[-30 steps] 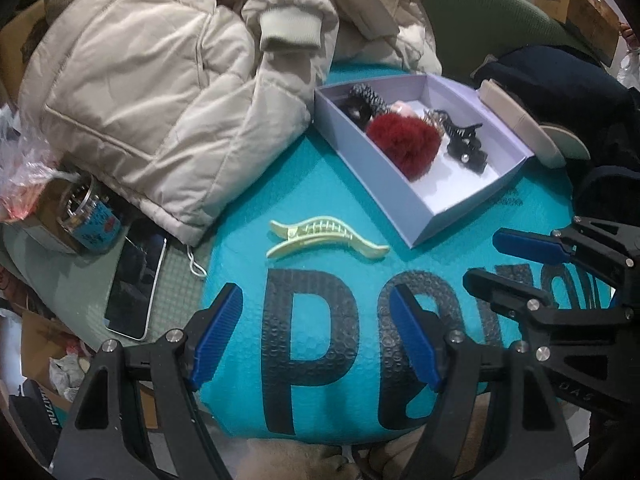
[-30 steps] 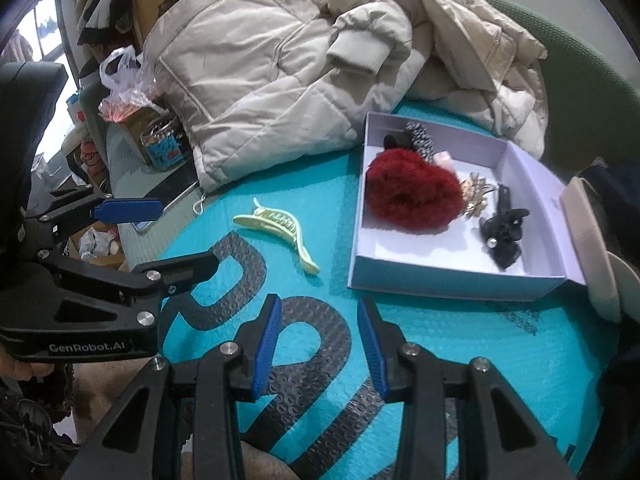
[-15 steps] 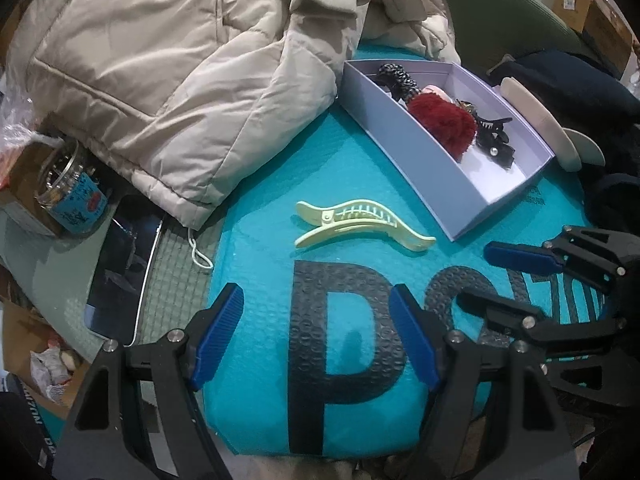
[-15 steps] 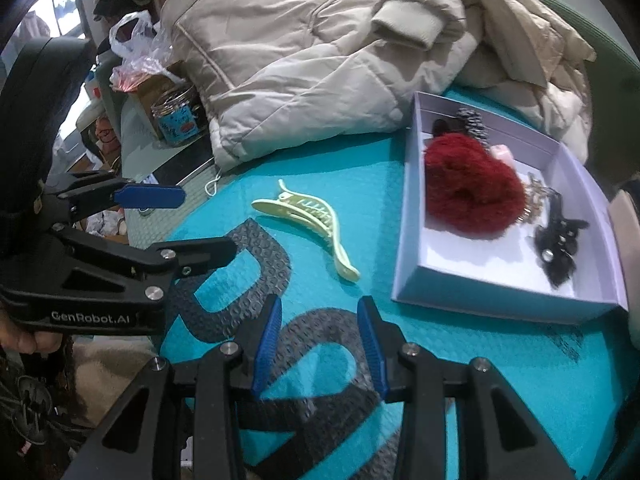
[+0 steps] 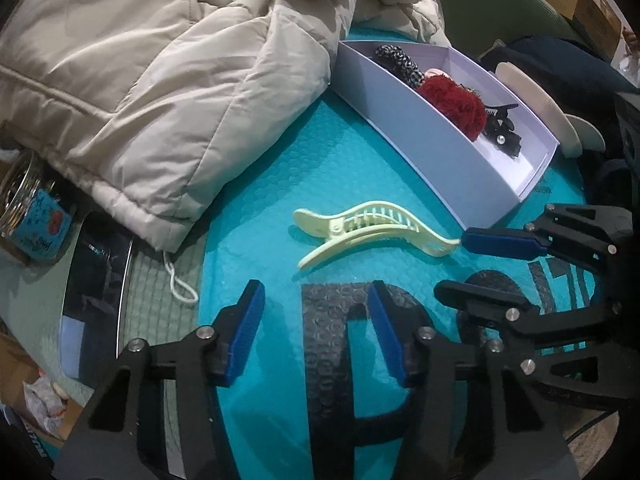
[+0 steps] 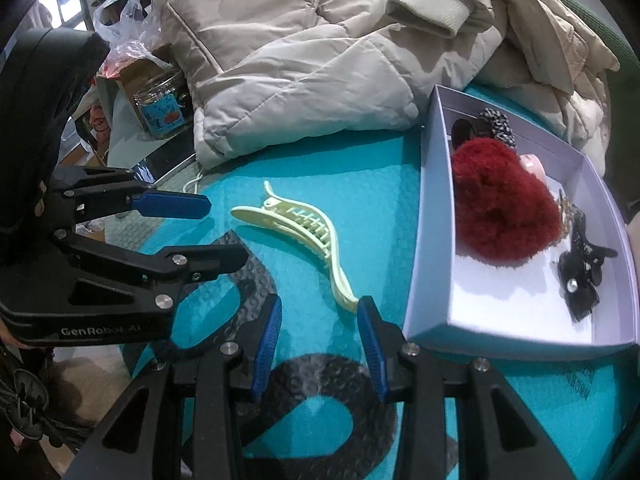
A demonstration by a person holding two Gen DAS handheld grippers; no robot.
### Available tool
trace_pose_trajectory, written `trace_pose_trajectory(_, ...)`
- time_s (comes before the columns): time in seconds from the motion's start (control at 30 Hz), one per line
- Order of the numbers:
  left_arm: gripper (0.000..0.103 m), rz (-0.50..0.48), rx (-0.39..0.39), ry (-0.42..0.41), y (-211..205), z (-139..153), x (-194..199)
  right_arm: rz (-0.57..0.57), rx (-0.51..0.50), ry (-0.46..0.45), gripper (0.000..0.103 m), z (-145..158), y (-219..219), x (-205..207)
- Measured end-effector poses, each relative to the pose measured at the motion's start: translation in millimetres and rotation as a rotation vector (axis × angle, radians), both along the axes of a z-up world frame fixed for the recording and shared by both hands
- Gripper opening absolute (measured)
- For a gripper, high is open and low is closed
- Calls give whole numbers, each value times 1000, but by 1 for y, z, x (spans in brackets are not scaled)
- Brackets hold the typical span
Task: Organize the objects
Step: 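Open both grippers and withdraw them from the box toward the yellow claw clip, then close left gripper on the pale yellow claw clip while right pinches its other end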
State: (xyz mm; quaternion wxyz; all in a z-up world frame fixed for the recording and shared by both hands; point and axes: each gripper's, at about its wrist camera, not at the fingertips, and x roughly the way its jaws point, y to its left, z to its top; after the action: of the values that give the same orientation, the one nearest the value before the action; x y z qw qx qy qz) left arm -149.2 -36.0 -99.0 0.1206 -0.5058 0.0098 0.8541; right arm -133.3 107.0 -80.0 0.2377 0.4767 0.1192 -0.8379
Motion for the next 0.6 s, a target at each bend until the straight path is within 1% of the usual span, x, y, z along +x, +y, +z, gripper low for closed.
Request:
trace_pose_trajectory(0.07,48,-20,-5,7,2,-1,-4,4,2,11,39,0,-2,-2)
trace_pose_trajectory(0.3,47,-39,-40,45,-2,-4,-20,36,33,69,38,2,-14,-6)
trace_pose_trajectory(0.4,46,-50,-42,49,-5,-6,-25,41,57,103,38,5,-18,-7)
trace_pose_trajectory(0.43,43,-56,-45,49,-5,-7,-27,48,61,112,38,6,-19,-7)
trace_pose_trajectory(0.53,27,-77,-67,55,-3,-12,-30,51,66,101,38,3,-21,-9)
trace_pose_trajectory(0.6,21,-94,-73,65,0,-12,-32,46,62,91,38,1,-21,-11)
